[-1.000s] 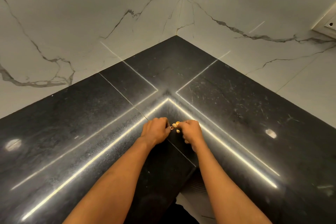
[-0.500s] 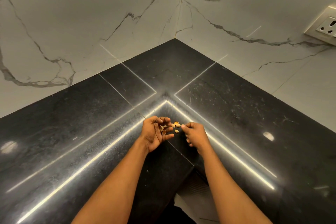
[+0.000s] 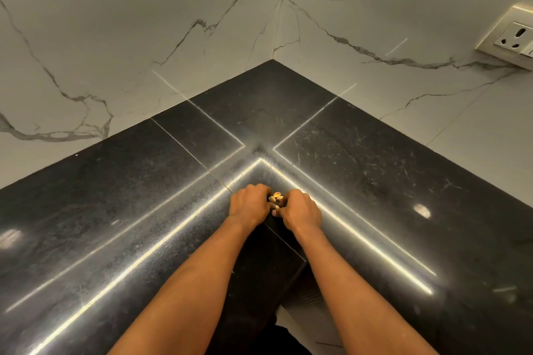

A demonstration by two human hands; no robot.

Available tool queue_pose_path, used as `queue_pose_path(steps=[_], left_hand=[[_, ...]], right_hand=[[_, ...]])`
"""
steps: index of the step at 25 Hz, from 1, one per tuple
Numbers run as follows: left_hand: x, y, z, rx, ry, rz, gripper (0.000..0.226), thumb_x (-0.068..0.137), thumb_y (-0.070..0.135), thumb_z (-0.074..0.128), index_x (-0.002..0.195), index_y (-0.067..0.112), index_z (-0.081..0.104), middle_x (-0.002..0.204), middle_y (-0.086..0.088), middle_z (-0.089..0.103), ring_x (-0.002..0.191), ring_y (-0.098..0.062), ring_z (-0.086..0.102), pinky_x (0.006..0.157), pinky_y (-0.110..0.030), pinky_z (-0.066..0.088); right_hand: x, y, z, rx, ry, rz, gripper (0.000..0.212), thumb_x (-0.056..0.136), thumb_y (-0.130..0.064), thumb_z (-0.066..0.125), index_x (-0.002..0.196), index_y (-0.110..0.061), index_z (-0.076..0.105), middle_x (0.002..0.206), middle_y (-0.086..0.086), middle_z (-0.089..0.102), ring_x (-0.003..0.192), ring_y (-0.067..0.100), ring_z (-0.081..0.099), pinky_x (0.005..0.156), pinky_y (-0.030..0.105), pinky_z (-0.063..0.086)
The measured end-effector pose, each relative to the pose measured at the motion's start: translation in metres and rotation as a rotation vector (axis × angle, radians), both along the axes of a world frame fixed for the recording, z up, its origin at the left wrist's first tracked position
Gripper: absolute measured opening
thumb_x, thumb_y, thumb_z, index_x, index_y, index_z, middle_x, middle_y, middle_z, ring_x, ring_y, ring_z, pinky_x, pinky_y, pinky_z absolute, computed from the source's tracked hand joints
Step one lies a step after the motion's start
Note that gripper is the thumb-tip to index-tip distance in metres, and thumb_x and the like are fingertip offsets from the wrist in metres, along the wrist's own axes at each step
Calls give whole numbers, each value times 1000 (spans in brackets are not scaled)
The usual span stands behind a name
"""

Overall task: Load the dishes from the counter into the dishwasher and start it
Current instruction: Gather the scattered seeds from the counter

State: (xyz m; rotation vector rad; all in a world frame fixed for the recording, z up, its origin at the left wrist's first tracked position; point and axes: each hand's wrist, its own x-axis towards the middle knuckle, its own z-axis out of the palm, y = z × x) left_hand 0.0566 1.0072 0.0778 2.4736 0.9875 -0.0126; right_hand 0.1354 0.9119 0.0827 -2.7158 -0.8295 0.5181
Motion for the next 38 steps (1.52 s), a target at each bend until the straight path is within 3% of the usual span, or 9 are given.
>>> queue_pose_path(steps=[12,15,18,22,25,30,34,36,38], left_hand=[[7,7,7,288,249,-460,20,100,24,47,112,10,52,112,-12,65,101,-34,63,69,-37,37],[-4,10,-2,123,239,-387,27,103,32,39,113,7,44,112,-16,63,101,-38,61,70,-39,37],[-9,8,-5,-68,180,-302,21,100,31,38,100,11,45,107,-17,62,97,-37,59,74,-41,40],[-16,0,-1,-1032,-397,313,28,90,18,37,62,19,34,57,-1,36,45,-17,33,40,-24,26],[-25,-5,0,-1565,-755,633,32,83,19,40,54,21,29,47,4,24,34,-8,19,33,-15,17],[-25,-11,3,-1710,-931,667,33,95,26,48,73,9,64,62,-3,57,53,-14,60,54,-28,56],[-28,-3,-1,-1797,-979,657,59,98,50,40,115,1,67,89,-12,68,86,-26,66,89,-45,51],[-24,-1,-3,-1763,-953,720,59,98,52,41,114,2,66,77,-8,63,75,-21,62,82,-40,51],[-18,-4,-1,-1576,-841,764,43,99,45,47,100,7,67,59,0,48,53,-12,47,56,-26,46]], right_hand=[[-10,2,11,-161,-160,269,20,92,-22,56,110,-15,58,113,10,64,105,33,62,77,38,45],[-21,-6,1,-156,-204,270,20,96,-17,47,114,-12,53,111,10,66,102,33,63,71,36,41],[-16,-11,-8,-14,34,-26,22,98,-24,43,105,-12,59,102,12,66,98,36,63,71,37,43],[0,-16,4,548,886,-463,17,94,-10,44,84,-7,58,62,7,52,52,22,58,43,26,46],[8,-24,22,755,1161,-581,25,91,-5,35,78,-4,55,63,10,54,51,21,63,43,23,50],[13,-33,11,780,1235,-586,52,102,-34,29,85,2,62,72,17,64,66,29,67,53,30,56],[14,-34,5,720,1121,-575,58,101,-51,33,87,-3,62,67,11,61,60,22,61,49,27,51],[16,-34,-1,692,940,-569,42,101,-43,43,84,-8,59,59,4,49,50,15,48,44,24,38],[20,-31,-11,631,649,-471,28,97,-36,54,82,-13,59,60,0,45,52,13,42,48,23,31]])
